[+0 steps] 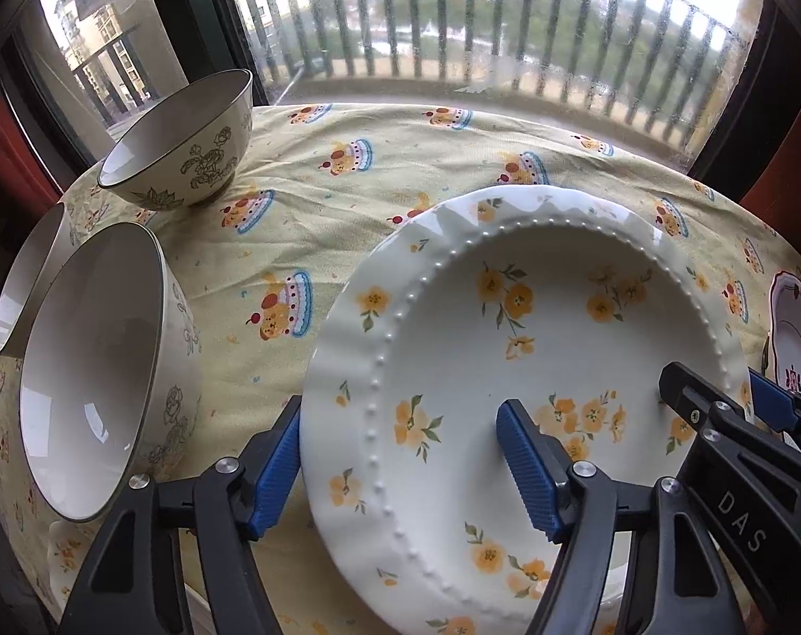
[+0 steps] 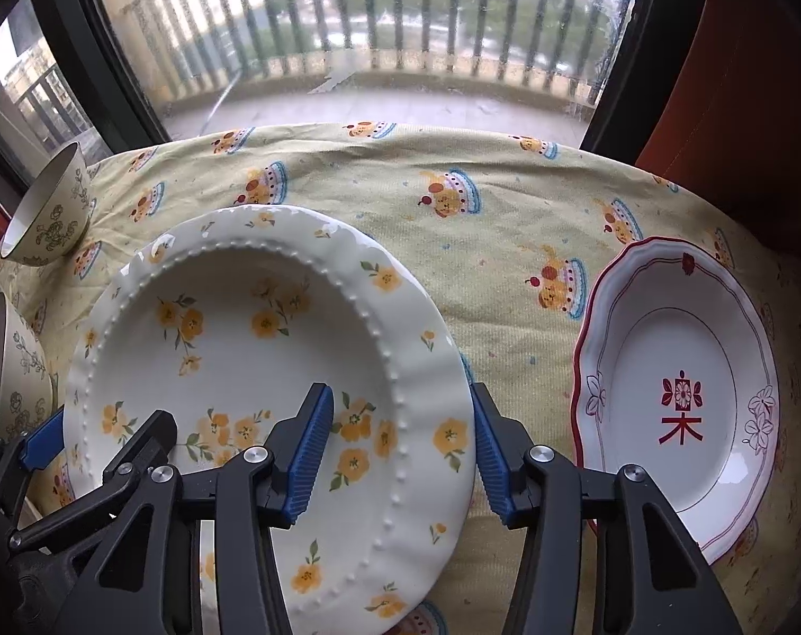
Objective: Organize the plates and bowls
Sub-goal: 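Carry the beaded plate and lower it onto the orange-flower plate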
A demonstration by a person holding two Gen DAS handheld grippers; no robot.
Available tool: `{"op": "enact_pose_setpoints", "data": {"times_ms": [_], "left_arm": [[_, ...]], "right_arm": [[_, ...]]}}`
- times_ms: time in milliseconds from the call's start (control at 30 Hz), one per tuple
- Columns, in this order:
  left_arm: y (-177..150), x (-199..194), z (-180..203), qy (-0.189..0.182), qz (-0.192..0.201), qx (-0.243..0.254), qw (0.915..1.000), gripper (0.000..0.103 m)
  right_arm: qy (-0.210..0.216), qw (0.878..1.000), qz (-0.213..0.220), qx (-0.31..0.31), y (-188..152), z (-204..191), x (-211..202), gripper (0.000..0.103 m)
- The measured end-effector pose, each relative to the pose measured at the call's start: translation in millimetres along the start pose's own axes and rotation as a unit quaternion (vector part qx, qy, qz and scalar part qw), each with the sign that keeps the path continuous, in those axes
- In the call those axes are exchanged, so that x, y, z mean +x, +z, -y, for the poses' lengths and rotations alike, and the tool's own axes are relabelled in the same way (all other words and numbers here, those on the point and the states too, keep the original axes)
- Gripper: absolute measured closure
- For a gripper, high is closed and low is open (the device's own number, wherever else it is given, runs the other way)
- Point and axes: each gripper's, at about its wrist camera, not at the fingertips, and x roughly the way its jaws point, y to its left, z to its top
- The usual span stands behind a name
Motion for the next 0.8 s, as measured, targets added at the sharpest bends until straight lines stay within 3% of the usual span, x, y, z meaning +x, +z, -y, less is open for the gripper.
{"op": "enact_pose_setpoints", "data": {"times_ms": [800], "left_arm": [[-49, -24, -2, -0.022, -0.024, 0.057, 0.9979, 0.030]], "right_arm": [[-0.002, 0.997, -0.039, 0.059, -79, 13, -40, 0.048]]}}
